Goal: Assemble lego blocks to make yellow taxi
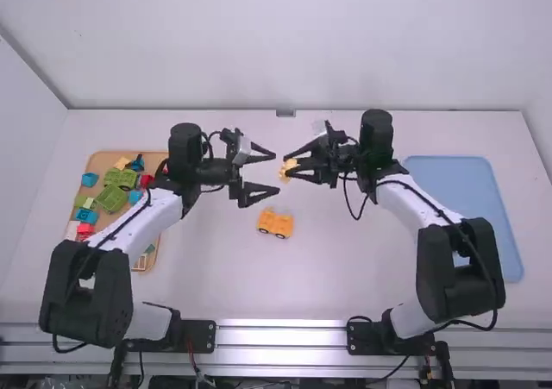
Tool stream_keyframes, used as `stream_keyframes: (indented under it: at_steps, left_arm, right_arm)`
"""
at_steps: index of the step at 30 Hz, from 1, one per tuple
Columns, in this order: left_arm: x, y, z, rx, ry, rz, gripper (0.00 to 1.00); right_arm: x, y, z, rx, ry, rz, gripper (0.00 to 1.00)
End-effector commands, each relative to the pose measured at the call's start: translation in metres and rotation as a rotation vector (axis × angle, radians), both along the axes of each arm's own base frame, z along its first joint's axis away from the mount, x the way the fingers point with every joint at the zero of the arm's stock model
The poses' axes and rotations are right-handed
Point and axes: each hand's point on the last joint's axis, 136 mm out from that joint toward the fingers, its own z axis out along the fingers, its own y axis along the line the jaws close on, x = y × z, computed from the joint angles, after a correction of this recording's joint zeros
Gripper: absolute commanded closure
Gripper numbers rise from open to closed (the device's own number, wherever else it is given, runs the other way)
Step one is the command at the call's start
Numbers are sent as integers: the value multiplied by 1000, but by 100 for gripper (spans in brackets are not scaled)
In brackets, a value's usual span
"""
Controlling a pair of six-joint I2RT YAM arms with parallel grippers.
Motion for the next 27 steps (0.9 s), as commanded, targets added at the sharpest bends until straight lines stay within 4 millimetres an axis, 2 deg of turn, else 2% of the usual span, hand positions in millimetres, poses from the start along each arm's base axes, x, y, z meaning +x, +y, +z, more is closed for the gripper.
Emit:
stream_keyframes:
  at_steps: [1,3,7,12,16,18,24,27]
  left_arm:
    - [-9,-2,6,-40,37,-87,1]
    - [-8,-4,4,-41,41,-92,0]
    - [-6,-5,1,-34,47,-76,10]
    - [-2,-11,-2,-18,59,-45,15]
    - [5,-11,-5,-4,90,0,25]
    - [6,-10,-5,-5,87,3,36]
    - [3,-13,-5,-4,87,-7,46]
    - [0,-17,-5,-4,86,-20,60]
  right_arm:
    - [-6,-1,13,22,-39,51,87]
    - [-6,-1,13,21,-30,50,88]
    - [-3,7,11,9,-30,25,88]
    - [-2,14,10,1,-36,10,88]
    - [-1,13,10,1,-35,7,88]
    - [-1,12,10,1,-36,6,88]
    - [1,13,9,-2,-37,-6,88]
    - [5,16,7,-12,-36,-34,88]
